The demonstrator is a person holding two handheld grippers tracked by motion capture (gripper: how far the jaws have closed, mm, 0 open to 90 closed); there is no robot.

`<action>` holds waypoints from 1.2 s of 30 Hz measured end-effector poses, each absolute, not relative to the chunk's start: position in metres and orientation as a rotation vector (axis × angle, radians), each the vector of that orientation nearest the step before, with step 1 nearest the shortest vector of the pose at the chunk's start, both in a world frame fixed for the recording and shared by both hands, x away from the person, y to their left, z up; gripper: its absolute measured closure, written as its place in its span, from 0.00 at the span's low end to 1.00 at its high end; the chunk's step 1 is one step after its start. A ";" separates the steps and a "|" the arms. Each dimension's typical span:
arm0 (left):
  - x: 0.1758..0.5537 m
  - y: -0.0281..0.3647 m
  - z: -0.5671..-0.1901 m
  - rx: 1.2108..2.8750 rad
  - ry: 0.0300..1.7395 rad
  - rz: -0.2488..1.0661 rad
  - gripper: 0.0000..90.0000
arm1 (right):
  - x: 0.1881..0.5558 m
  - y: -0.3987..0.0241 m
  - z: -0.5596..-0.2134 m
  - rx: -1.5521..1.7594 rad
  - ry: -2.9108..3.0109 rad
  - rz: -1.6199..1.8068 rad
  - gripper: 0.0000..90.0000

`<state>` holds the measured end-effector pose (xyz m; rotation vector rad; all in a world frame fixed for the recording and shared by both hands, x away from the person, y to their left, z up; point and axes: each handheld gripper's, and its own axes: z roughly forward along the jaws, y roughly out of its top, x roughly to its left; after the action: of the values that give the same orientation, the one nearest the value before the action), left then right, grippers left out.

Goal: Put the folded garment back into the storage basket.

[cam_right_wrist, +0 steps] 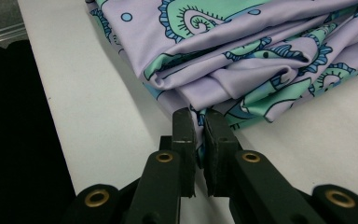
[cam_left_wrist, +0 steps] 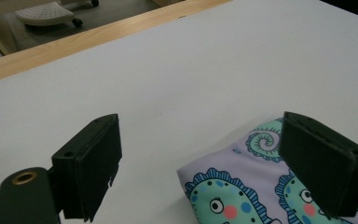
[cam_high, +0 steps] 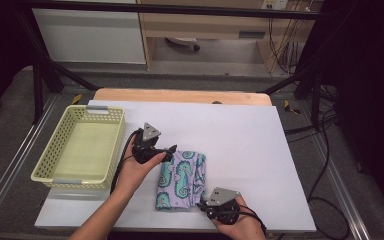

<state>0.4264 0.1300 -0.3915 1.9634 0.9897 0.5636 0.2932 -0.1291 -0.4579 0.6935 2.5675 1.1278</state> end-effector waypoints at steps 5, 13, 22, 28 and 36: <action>0.427 0.128 -0.407 1.987 0.997 0.565 0.26 | 0.293 -0.129 -0.458 0.691 2.568 1.129 0.94; 0.431 0.129 -0.429 2.029 1.034 0.557 0.39 | 0.293 -0.129 -0.458 0.690 2.568 1.130 0.94; 0.435 0.132 -0.445 2.051 1.070 0.533 0.41 | 0.293 -0.129 -0.458 0.694 2.569 1.132 0.94; 0.436 0.135 -0.449 2.027 1.083 0.462 0.46 | 0.294 -0.130 -0.459 0.699 2.568 1.136 0.94; 0.436 0.134 -0.449 2.022 1.069 0.348 0.72 | 0.294 -0.131 -0.459 0.698 2.565 1.150 0.94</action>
<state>0.4356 0.1335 -0.4487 2.0222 1.0693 0.3485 0.2940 -0.1306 -0.4592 0.6981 2.5654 1.1496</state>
